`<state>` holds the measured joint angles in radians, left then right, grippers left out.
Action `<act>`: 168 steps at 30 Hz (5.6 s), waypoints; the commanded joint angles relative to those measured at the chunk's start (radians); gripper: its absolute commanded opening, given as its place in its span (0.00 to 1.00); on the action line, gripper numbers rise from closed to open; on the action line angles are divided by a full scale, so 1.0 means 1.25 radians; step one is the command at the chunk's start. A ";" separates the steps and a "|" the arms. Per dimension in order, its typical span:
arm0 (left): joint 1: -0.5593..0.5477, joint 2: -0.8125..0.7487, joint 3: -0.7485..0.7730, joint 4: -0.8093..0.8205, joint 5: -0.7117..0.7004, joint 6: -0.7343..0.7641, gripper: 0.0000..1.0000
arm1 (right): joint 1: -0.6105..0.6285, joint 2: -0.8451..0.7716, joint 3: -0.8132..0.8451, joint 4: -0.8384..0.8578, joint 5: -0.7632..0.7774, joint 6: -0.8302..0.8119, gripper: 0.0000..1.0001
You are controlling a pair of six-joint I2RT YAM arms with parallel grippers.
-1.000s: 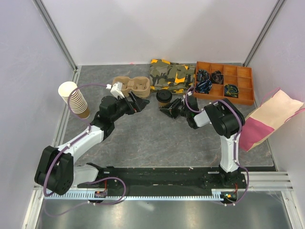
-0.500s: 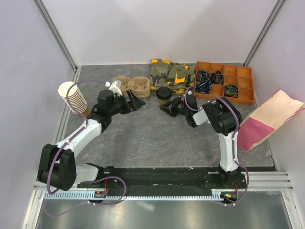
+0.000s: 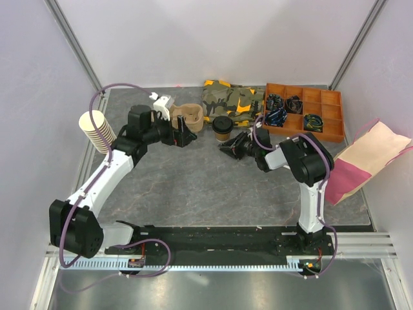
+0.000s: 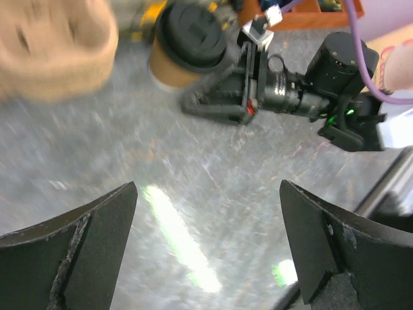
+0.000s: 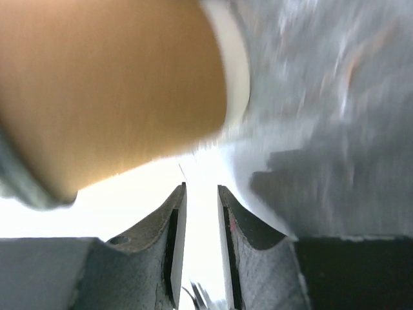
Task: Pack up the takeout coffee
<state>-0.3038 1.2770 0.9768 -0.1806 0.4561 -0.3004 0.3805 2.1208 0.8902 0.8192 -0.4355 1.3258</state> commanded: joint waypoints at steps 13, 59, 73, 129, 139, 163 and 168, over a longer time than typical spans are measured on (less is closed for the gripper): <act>0.070 0.204 0.390 -0.308 0.148 0.797 0.89 | -0.026 -0.512 0.001 -0.559 -0.172 -0.558 0.43; 0.059 0.548 0.753 -0.663 0.095 1.455 0.45 | -0.390 -0.744 0.504 -1.694 0.027 -1.399 0.76; 0.058 0.661 0.805 -0.719 0.120 1.540 0.38 | -0.393 -0.725 0.498 -1.689 0.012 -1.391 0.93; 0.058 0.688 0.873 -0.745 0.151 1.534 0.17 | -0.410 -0.675 0.466 -1.592 -0.214 -1.325 0.91; 0.059 0.668 0.850 -0.727 0.158 1.498 0.02 | -0.235 -0.583 0.403 -1.111 -0.203 -0.926 0.80; 0.059 0.581 0.637 -0.508 0.154 1.464 0.02 | 0.049 -0.001 0.776 -0.765 0.069 -0.567 0.62; 0.059 0.581 0.631 -0.494 0.159 1.460 0.02 | 0.059 0.057 0.832 -0.755 0.072 -0.534 0.61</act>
<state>-0.2268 2.0541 1.7702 -0.8639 0.6121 1.5440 0.4385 2.1555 1.8477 -0.1867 -0.3573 0.6064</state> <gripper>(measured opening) 0.204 0.621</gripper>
